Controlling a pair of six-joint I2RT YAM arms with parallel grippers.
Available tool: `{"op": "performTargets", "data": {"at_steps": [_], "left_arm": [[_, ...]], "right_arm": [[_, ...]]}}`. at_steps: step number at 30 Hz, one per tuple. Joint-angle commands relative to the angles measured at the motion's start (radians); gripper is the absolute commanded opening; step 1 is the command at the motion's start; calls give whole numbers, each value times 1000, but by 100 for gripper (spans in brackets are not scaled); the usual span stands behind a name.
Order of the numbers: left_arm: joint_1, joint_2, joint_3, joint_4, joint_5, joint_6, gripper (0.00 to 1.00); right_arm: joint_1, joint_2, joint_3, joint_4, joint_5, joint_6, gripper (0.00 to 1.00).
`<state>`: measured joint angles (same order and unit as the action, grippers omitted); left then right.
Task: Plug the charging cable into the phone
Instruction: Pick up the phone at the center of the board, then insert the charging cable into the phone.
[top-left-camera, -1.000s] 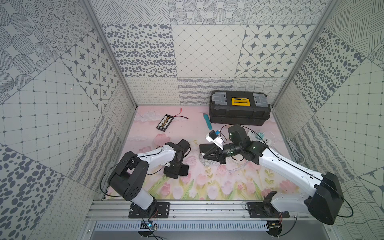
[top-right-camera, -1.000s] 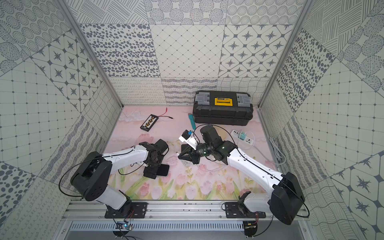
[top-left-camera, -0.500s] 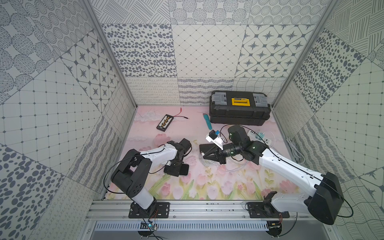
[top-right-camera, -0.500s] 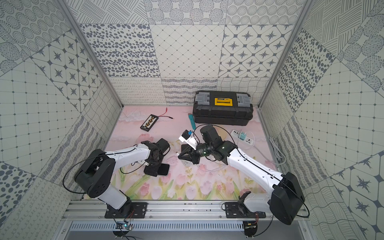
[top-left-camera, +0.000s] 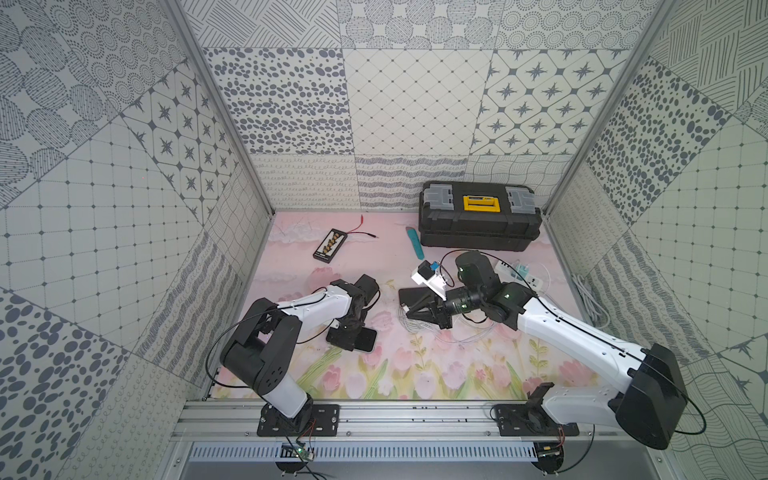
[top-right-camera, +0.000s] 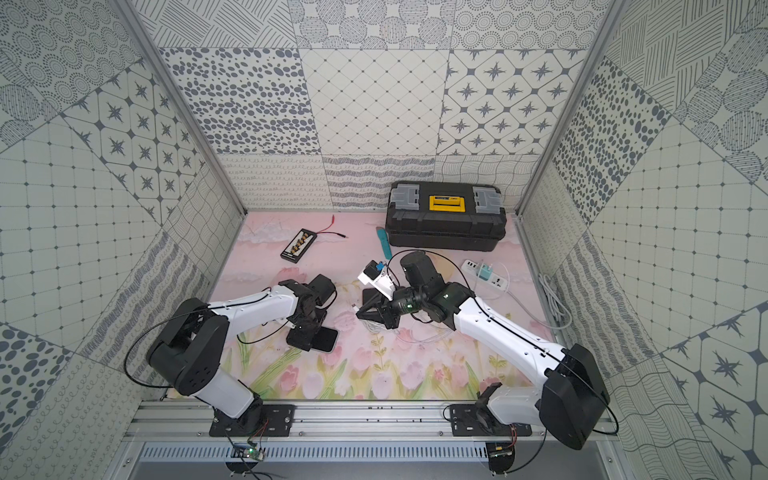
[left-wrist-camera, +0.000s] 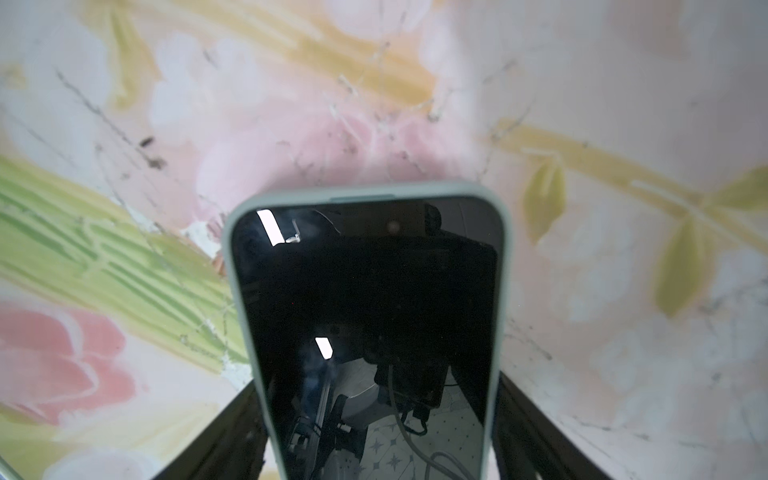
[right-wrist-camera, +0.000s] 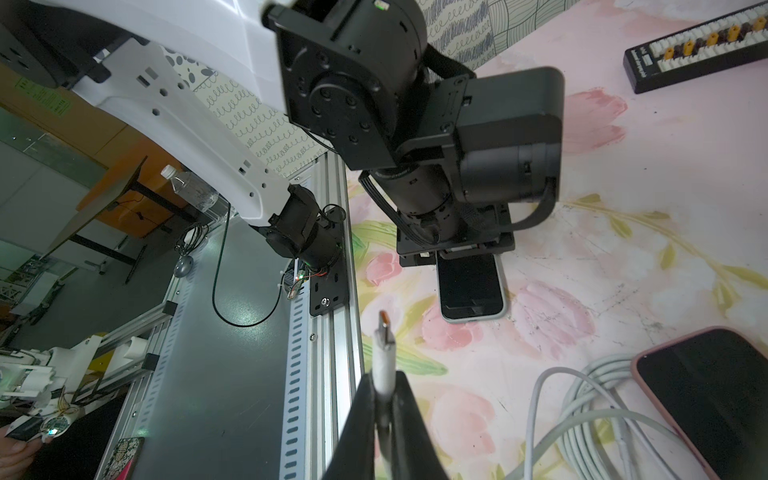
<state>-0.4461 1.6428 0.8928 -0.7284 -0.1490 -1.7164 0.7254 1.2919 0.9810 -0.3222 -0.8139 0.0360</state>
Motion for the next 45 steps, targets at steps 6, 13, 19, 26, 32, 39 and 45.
{"op": "performTargets", "data": {"at_steps": [6, 13, 19, 26, 32, 39, 45], "left_arm": [[93, -146, -37, 186, 230, 461, 0], [93, -428, 11, 208, 281, 578, 0], [95, -503, 104, 162, 283, 717, 0], [95, -546, 79, 244, 345, 801, 0], [95, -523, 95, 227, 357, 813, 0], [95, -483, 111, 176, 327, 782, 0], [95, -462, 107, 191, 336, 759, 0]], "right_arm": [[35, -34, -58, 41, 43, 116, 0], [96, -13, -140, 108, 111, 161, 0], [161, 59, -137, 145, 97, 244, 0], [163, 121, -83, 134, 99, 302, 0], [165, 171, -38, 135, 147, 298, 0], [168, 204, 20, 134, 198, 283, 0], [169, 239, 50, 131, 198, 276, 0]]}}
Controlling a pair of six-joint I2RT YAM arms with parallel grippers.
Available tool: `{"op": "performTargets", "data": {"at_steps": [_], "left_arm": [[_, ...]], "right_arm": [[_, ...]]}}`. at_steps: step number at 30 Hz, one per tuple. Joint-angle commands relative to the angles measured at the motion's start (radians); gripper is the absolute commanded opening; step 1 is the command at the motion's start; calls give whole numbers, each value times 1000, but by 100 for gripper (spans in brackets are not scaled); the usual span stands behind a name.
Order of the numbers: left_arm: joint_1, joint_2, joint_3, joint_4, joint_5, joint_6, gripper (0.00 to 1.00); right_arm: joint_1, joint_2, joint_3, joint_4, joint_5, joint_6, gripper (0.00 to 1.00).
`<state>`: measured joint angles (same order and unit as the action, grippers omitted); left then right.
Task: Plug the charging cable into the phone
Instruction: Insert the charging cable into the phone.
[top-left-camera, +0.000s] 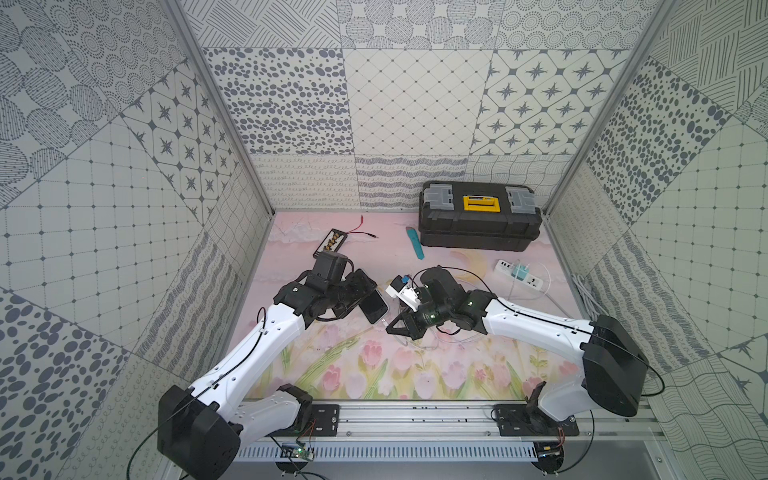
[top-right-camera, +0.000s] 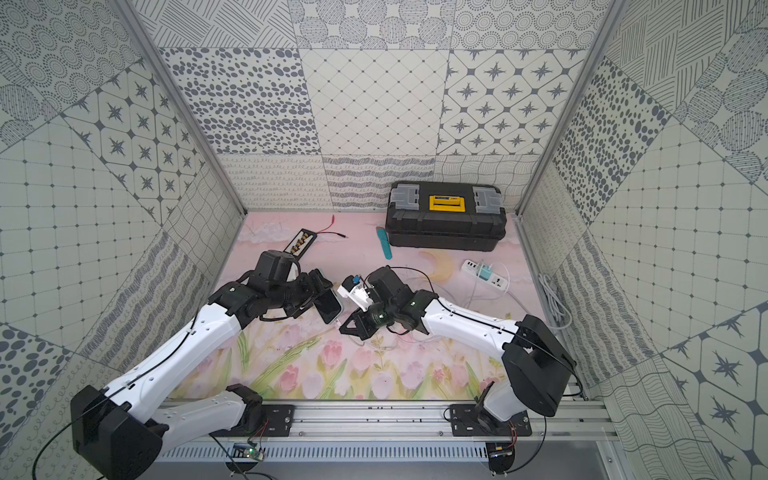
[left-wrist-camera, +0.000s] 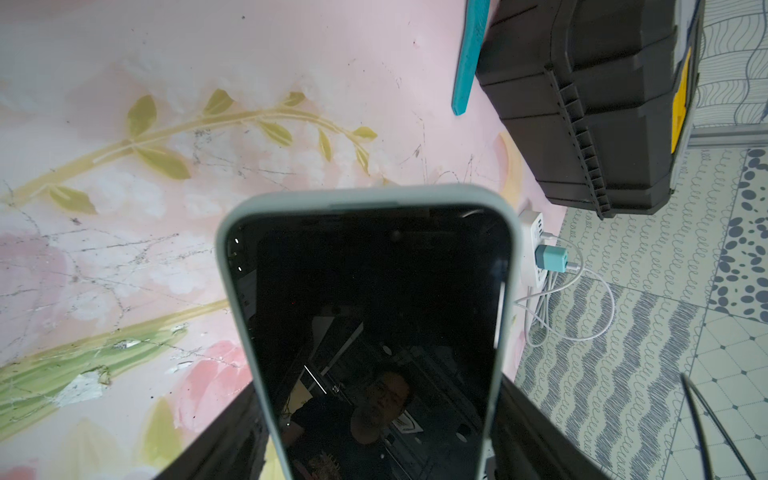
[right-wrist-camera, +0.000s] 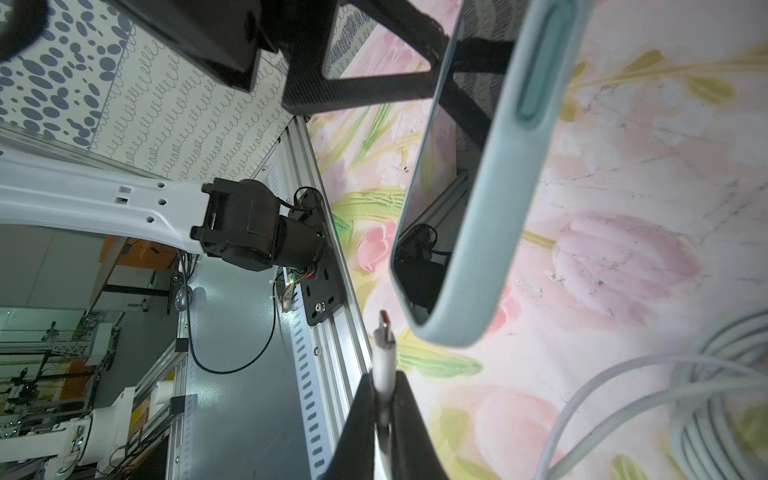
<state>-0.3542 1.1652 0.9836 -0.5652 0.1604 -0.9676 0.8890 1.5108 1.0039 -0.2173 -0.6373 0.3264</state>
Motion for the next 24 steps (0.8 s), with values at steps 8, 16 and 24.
{"op": "performTargets", "data": {"at_steps": [8, 16, 24], "left_arm": [[3, 36, 35, 22, 33, 10, 0], [4, 50, 73, -44, 23, 8, 0], [5, 56, 78, -53, 34, 4, 0]], "right_arm": [[4, 28, 26, 19, 55, -37, 0], [4, 13, -5, 9, 58, -82, 0], [4, 7, 11, 10, 83, -86, 0]]}}
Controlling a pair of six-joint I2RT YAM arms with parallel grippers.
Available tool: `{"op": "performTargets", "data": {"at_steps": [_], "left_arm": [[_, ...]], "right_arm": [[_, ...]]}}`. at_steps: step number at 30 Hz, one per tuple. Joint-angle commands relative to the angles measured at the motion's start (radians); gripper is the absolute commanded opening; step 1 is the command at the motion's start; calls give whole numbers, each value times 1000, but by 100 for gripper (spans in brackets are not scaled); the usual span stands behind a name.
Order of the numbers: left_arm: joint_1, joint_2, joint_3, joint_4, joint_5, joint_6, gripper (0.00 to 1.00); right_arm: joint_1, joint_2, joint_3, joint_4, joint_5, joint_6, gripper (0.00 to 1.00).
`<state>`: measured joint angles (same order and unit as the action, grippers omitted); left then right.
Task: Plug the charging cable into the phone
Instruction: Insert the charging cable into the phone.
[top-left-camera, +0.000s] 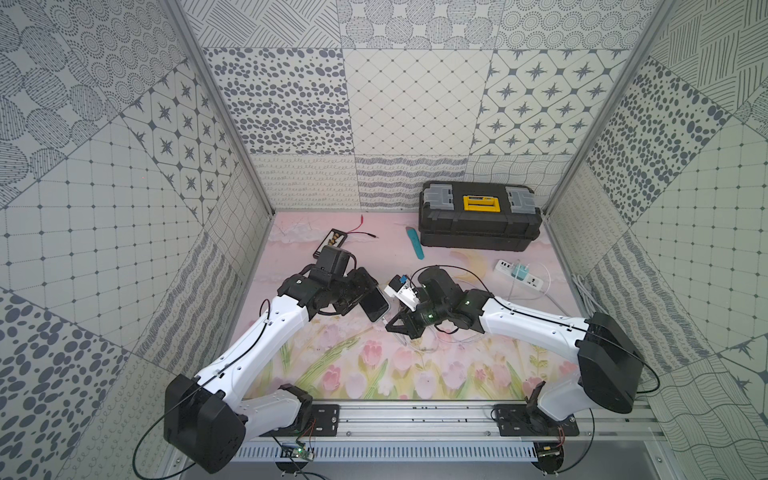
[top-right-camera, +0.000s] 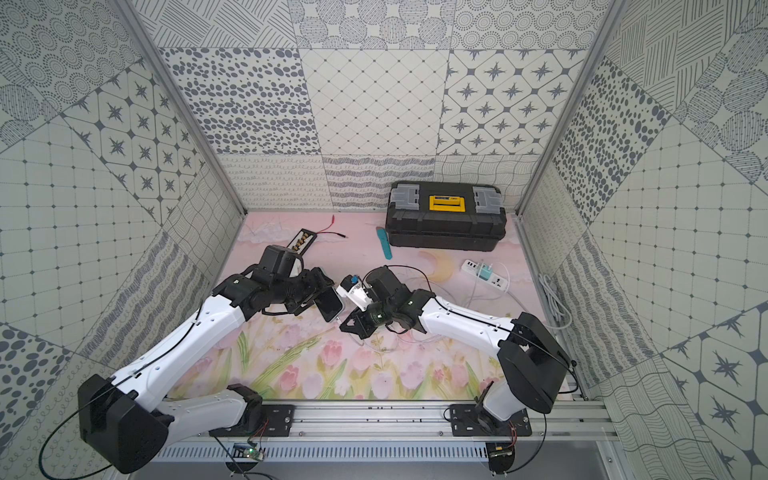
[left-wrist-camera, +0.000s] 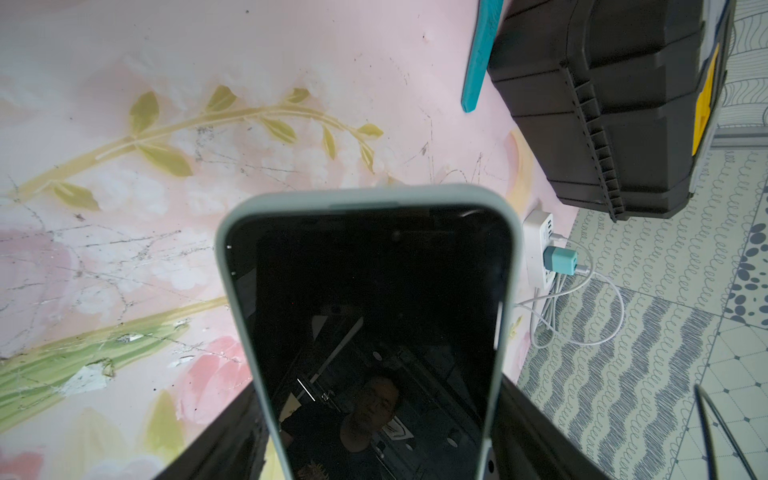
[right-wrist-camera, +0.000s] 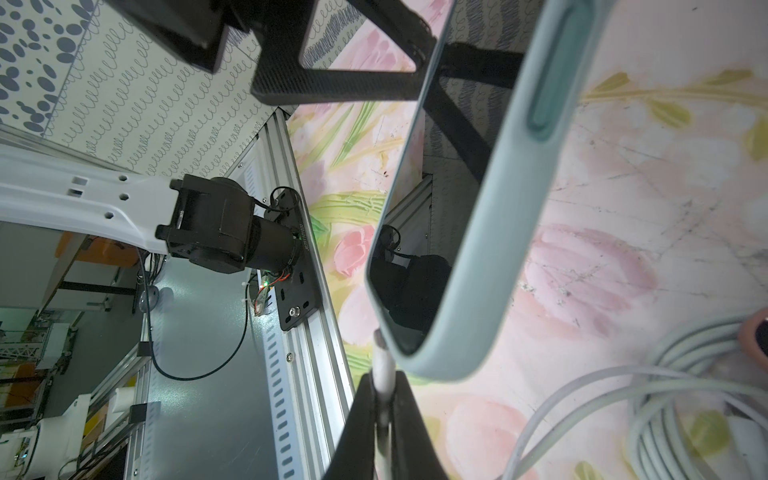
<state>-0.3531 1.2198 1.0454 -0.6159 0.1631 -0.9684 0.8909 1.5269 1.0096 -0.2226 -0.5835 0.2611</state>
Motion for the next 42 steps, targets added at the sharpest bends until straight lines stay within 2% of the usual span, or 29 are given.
{"op": "performTargets", "data": {"at_steps": [1, 13, 35, 42], "left_arm": [[3, 2, 16, -4, 33, 6, 0], [3, 21, 8, -3, 31, 0, 0], [3, 21, 13, -12, 48, 6, 0], [2, 21, -7, -10, 42, 4, 0]], "right_arm": [[1, -8, 7, 15, 31, -23, 0], [1, -4, 20, 13, 16, -16, 0], [-4, 25, 21, 6, 56, -20, 0], [-6, 31, 57, -11, 79, 15, 0]]}}
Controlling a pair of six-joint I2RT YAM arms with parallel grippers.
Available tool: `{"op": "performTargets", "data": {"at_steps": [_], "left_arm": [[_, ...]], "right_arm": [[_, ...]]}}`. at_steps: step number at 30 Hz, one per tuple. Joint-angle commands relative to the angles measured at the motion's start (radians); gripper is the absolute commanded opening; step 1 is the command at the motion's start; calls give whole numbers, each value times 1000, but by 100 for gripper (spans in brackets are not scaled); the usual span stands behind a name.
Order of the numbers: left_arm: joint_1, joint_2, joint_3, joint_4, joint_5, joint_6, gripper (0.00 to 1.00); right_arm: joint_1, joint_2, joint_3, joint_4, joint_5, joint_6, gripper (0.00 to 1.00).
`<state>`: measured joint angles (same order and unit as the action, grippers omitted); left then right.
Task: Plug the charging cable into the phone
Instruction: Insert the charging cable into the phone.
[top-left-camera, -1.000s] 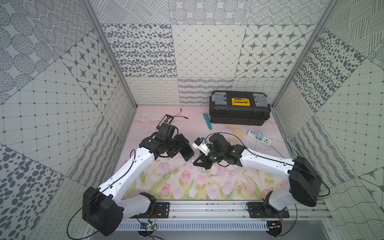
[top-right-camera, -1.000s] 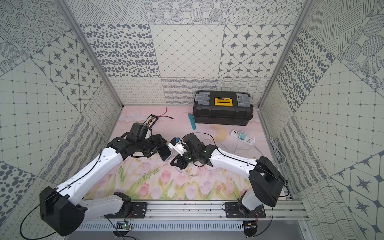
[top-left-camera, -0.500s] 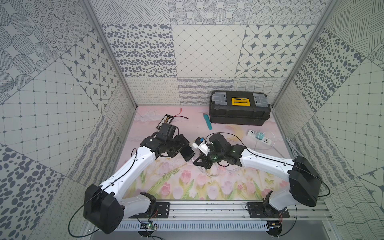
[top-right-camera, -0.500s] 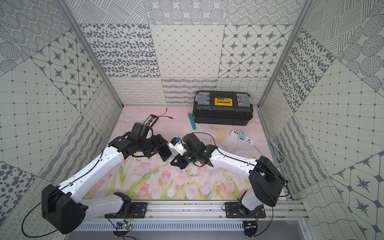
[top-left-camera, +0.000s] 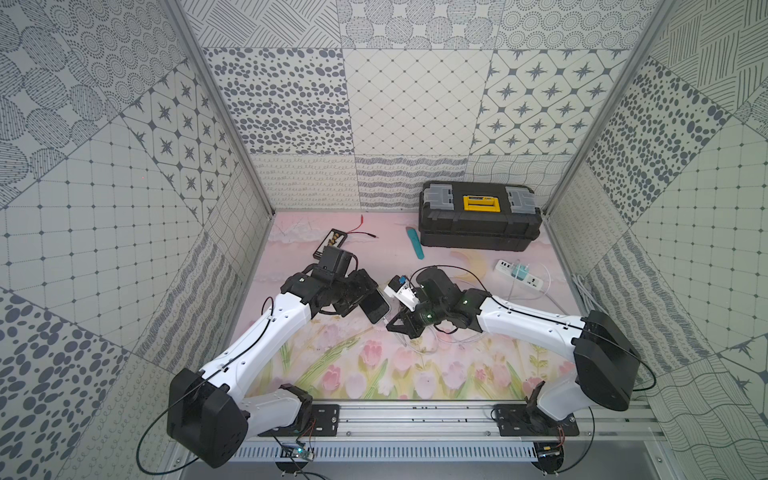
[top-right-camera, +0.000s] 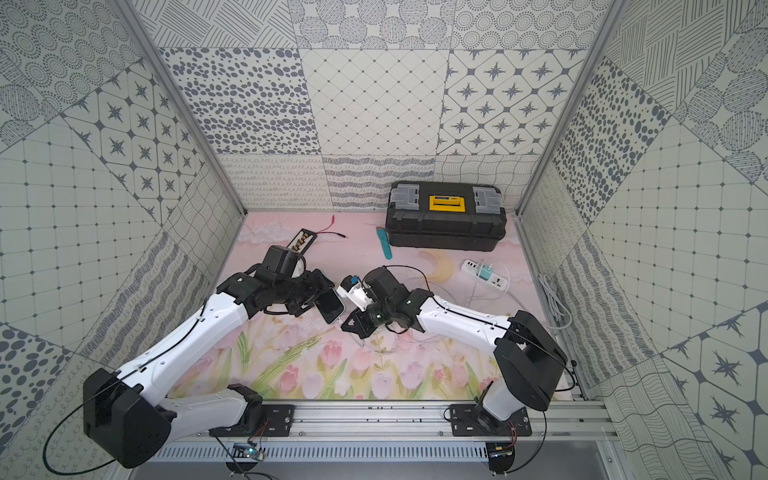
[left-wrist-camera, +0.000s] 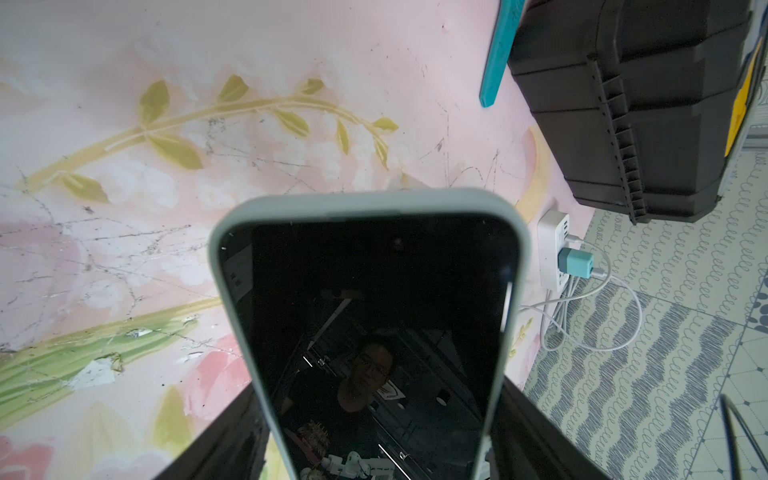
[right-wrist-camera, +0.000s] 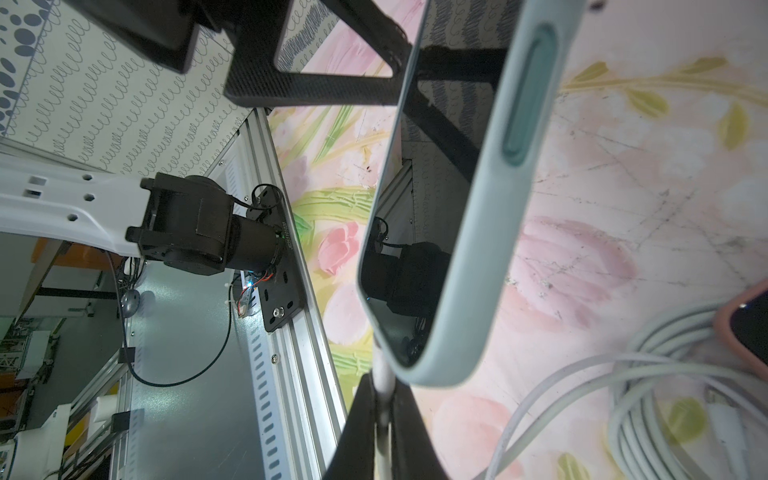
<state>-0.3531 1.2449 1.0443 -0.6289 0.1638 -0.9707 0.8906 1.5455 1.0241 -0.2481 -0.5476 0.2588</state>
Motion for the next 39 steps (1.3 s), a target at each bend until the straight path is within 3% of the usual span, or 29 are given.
{"op": "performTargets", "data": {"at_steps": [1, 24, 39], "left_arm": [[2, -3, -9, 3, 38, 5, 0], [-16, 36, -57, 20, 5, -24, 0], [-22, 50, -79, 41, 40, -21, 0]], "right_arm": [[-5, 12, 48, 9, 46, 22, 0], [-5, 105, 133, -34, 136, 84, 0], [-10, 163, 183, -38, 92, 48, 0]]}}
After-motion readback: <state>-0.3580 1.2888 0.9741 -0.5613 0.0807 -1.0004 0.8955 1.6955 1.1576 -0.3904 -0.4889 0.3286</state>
